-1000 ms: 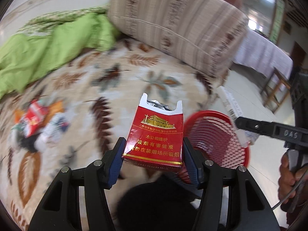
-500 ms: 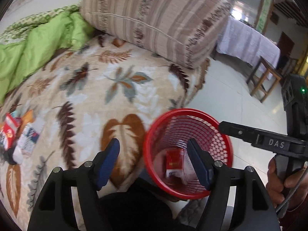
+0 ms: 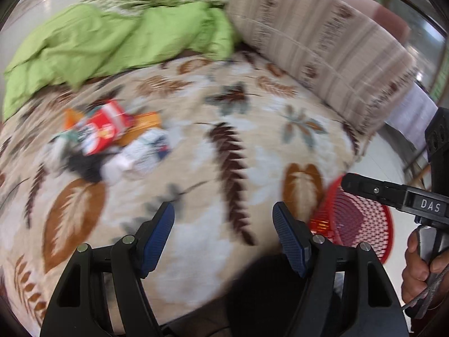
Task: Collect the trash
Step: 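Move the left tool to the white sock and close on it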
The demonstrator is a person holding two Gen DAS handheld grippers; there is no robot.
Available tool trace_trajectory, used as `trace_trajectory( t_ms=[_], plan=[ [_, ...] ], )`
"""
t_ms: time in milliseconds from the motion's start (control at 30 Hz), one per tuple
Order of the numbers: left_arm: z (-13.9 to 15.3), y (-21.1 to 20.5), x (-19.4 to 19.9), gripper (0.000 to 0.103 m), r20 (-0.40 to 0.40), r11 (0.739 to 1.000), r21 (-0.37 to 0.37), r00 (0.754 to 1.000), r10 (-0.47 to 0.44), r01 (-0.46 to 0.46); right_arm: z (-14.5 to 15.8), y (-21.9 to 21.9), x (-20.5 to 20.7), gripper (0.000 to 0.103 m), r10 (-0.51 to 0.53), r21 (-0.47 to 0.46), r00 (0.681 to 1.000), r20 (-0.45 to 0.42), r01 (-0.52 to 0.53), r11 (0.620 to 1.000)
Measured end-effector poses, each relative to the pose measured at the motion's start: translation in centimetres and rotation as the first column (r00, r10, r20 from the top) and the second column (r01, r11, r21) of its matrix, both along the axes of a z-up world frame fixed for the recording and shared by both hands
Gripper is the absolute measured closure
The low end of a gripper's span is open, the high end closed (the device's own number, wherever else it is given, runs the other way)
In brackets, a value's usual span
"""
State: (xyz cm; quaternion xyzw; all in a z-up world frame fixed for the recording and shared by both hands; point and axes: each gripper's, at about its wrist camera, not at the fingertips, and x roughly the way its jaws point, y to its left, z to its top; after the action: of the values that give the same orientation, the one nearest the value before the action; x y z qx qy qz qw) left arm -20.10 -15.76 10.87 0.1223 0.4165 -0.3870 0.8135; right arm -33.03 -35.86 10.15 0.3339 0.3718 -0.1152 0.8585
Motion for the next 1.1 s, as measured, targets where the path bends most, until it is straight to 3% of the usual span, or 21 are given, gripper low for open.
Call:
trace_trajectory(
  t_ms=[333, 600, 733, 933, 1100],
  plan=[
    [-0.8, 8.2, 7.2, 0.032, 0.003, 0.974, -0.008, 0.974, 0.226, -0.226, -0.8, 5.9, 8.2, 0.046, 0.177, -0.005, 0.983, -0.044, -0.178, 0.984],
    [-1.7, 13.5, 15.8, 0.030, -0.018, 0.911, 0.005, 0.911, 0.413, -0.413, -0.5, 8.2, 12.2, 0.042, 0.229, -0.005, 0.972, -0.054, -0.230, 0.973],
    [-2.7, 14.7, 20.0, 0.029, -0.050, 0.882, 0.008, 0.880, 0.471, -0.472, -0.6, 8.8, 13.1, 0.042, 0.245, -0.011, 0.968, -0.063, -0.246, 0.969],
    [-5.9, 14.0, 25.6, 0.029, -0.135, 0.862, 0.020, 0.853, 0.505, -0.507, -1.3, 8.7, 14.4, 0.042, 0.241, -0.002, 0.967, -0.088, -0.242, 0.970],
    [-8.1, 12.7, 27.9, 0.030, -0.189, 0.863, 0.004, 0.847, 0.497, -0.506, -1.5, 8.4, 15.4, 0.042, 0.237, -0.003, 0.966, -0.102, -0.238, 0.971]
  ],
)
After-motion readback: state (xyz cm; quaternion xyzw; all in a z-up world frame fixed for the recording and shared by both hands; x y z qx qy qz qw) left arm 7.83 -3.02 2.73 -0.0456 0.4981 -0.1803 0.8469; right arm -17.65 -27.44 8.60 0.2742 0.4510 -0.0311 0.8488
